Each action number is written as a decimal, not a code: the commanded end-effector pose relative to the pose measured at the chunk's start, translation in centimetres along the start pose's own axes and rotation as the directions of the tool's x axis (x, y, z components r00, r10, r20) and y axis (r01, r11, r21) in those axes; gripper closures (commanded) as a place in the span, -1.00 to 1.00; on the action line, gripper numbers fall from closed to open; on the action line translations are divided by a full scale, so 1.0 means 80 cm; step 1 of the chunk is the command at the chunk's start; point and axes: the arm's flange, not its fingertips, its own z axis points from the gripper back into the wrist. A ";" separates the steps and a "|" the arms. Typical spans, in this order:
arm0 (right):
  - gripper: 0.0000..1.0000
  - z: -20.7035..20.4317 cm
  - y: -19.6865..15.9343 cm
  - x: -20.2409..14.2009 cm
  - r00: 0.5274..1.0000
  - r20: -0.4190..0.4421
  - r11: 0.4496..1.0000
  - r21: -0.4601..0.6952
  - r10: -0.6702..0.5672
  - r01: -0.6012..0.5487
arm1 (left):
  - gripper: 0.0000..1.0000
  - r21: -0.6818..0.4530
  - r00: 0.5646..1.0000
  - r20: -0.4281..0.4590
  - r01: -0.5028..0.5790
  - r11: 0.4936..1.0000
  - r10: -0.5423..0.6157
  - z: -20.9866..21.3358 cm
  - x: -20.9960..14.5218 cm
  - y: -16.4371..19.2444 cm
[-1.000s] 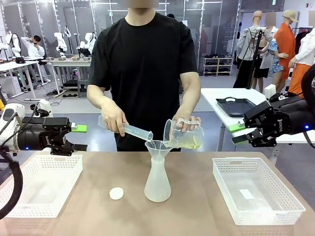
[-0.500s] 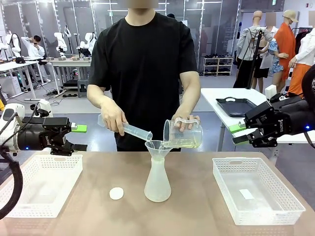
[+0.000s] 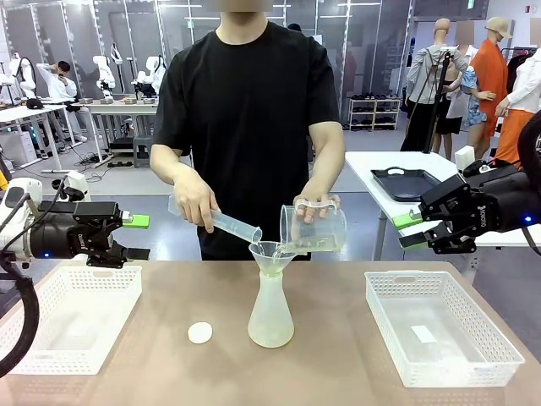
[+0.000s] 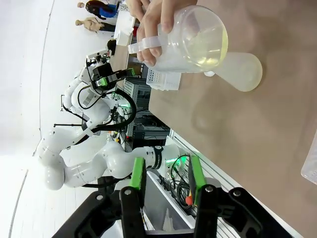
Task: Prepare the solutions needed for the experiment.
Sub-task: Once the solution is in the Big flask , pick up the Plastic Funnel and place it back into the right Organizing basket.
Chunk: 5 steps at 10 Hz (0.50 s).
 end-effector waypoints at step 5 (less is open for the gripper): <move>0.09 -0.001 0.001 0.003 1.000 0.002 1.000 0.011 -0.001 0.001 | -1.00 -0.024 1.000 0.023 -0.016 1.000 0.017 -0.003 0.001 -0.002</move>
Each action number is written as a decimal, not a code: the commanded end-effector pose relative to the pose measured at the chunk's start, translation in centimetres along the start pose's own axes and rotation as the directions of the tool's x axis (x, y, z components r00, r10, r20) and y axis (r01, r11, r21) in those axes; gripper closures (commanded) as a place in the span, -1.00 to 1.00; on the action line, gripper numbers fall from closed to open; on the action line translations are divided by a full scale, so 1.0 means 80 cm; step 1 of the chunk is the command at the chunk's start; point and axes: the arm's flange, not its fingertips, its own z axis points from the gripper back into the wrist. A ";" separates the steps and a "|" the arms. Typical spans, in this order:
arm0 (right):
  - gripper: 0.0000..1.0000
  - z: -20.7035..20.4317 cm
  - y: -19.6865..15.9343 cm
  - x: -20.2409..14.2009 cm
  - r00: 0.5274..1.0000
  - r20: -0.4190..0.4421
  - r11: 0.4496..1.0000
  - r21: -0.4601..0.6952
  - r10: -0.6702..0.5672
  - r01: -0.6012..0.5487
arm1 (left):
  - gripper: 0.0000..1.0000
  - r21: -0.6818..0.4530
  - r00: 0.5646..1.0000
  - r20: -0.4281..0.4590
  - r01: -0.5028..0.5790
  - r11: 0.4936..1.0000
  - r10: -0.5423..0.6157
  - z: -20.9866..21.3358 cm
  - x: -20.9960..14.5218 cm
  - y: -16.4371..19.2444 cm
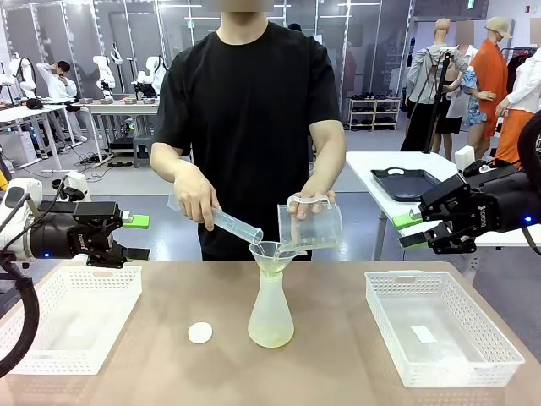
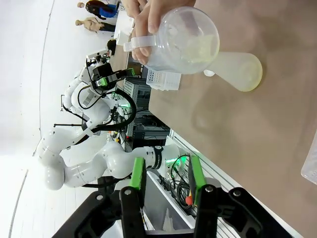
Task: Prepare the solutions needed for the experiment.
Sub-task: Once the solution is in the Big flask , pick up the Plastic Funnel and place it back into the right Organizing basket.
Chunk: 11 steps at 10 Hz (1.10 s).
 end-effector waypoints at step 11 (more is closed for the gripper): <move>0.09 -0.001 0.001 0.003 1.000 0.002 1.000 0.011 -0.001 0.001 | -1.00 -0.024 1.000 0.023 -0.016 1.000 0.017 -0.003 0.001 -0.002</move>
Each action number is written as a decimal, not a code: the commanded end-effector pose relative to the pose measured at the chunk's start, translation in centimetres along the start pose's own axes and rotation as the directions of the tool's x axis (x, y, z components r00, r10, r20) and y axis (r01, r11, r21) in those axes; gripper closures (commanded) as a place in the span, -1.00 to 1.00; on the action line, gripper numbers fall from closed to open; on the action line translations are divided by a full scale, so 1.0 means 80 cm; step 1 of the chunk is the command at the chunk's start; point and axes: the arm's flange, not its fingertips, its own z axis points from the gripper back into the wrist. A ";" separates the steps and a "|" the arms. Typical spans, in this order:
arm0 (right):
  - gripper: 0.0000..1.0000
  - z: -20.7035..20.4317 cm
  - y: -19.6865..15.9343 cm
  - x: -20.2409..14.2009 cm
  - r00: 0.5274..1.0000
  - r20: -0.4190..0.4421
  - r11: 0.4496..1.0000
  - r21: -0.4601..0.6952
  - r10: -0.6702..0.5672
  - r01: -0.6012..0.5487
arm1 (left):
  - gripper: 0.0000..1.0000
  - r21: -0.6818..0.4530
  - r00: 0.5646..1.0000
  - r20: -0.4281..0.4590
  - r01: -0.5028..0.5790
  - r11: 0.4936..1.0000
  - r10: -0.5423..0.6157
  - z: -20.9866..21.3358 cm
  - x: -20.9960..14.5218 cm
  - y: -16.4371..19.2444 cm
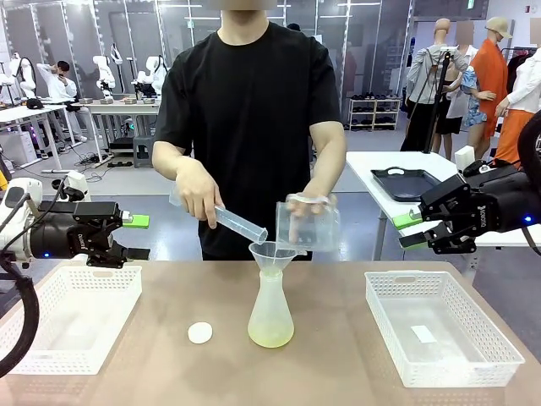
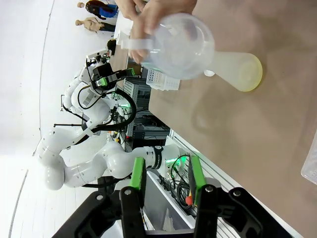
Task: Prepare the solutions needed for the experiment.
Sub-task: Once the solution is in the Big flask , pick up the Plastic Funnel and place it back into the right Organizing basket.
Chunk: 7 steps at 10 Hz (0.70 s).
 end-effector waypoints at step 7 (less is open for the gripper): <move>0.09 -0.001 0.001 0.003 1.000 0.002 1.000 0.011 -0.001 0.001 | -1.00 -0.024 1.000 0.023 -0.016 1.000 0.017 -0.003 0.001 -0.002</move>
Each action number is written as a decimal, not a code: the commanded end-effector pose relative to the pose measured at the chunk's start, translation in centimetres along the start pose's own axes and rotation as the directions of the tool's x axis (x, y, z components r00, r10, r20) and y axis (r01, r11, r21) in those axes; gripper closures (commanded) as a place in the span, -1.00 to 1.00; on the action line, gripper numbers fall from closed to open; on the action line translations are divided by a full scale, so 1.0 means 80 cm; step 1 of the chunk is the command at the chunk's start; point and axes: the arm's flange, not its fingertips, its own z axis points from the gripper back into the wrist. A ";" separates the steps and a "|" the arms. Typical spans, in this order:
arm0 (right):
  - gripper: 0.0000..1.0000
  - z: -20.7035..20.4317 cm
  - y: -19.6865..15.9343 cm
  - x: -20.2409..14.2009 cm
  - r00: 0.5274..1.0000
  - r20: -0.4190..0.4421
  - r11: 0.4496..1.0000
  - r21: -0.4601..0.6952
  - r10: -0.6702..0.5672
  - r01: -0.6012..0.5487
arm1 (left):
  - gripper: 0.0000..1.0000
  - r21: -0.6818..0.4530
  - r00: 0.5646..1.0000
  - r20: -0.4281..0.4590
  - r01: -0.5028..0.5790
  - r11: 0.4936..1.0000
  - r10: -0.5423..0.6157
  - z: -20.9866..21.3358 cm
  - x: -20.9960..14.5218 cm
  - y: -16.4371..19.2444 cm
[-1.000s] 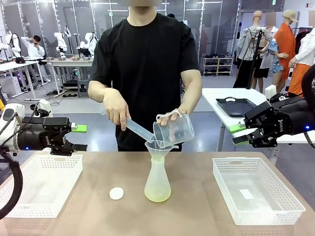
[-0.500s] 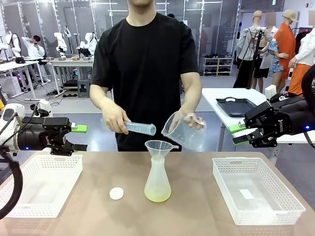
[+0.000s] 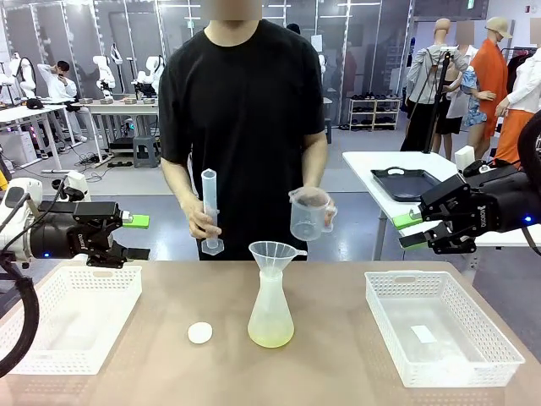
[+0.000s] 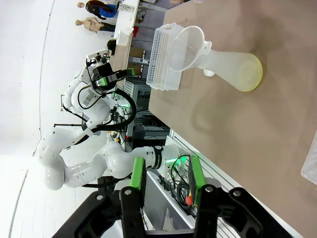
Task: Prepare the solutions needed for the experiment.
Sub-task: Once the solution is in the Big flask , pick up the Plastic Funnel and place it back into the right Organizing basket.
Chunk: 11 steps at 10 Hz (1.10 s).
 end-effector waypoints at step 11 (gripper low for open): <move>-0.63 -0.081 0.093 0.088 0.973 -0.114 0.908 -0.351 0.201 -0.229 | -1.00 -0.024 1.000 0.023 -0.016 1.000 0.017 -0.003 0.001 -0.002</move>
